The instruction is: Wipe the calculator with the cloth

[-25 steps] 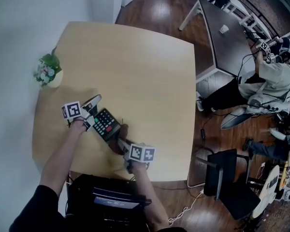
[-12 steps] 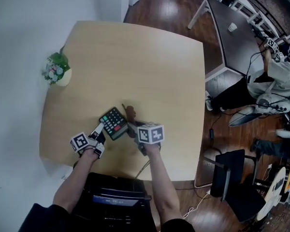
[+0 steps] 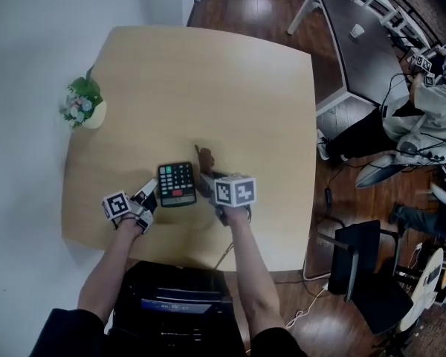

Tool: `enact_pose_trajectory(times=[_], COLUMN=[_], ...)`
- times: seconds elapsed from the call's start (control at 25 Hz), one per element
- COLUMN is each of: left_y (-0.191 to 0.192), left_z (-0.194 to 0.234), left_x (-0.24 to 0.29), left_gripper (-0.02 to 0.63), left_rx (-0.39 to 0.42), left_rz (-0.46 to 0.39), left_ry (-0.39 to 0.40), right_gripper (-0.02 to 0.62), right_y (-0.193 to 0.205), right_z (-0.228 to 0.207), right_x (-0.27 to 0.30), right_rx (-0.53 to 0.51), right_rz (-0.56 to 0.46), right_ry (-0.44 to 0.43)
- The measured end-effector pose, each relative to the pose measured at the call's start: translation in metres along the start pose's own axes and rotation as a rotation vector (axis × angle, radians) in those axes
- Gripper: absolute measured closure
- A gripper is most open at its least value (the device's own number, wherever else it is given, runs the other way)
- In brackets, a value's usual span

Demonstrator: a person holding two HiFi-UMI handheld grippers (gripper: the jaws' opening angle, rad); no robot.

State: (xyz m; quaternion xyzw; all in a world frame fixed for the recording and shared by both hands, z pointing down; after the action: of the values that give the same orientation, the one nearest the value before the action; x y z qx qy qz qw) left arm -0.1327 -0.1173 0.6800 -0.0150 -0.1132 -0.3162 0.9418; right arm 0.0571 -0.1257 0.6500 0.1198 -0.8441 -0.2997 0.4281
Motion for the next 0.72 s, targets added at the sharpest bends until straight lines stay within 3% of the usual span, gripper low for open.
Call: enact_pose_trajectory(times=[0.12,0.28,0.48,0.72], left_y=[0.013,0.011,0.009,0.007], left_z=[0.006,0.004,0.004,0.005], left_x=[-0.002,0.002,0.002,0.003], left_gripper=[0.611,0.611,0.611,0.611], left_rx=[-0.052,-0.087,-0.108,-0.102], left_rz=[-0.028,-0.079,-0.092,-0.098], left_ry=[-0.006,0.000,0.008,-0.002], right_gripper=[0.512,0.512,0.511,0.509], right_y=[-0.028,-0.016,0.016,0.084], right_z=[-0.013,0.000,0.014,0.050], right_x=[0.032,0.058,0.034,-0.013], right_rx=[-0.070,-0.097,0.023,0.150], right_rz=[0.084,0.199,0.178,0.185], right_ry=[-0.006,-0.074,-0.124,-0.212])
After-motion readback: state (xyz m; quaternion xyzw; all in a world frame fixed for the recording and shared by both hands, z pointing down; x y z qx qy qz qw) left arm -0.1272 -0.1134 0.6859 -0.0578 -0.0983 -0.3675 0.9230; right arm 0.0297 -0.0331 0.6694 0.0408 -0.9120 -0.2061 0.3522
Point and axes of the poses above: the fingertips, and each gripper's own axes: x forward along the fingers, z to its left, y out of its underside, the point moved 2 cm from there along -x, backward along the fingers, and after that the axes turned 10 degrees about -x, right-handed, at the moved point
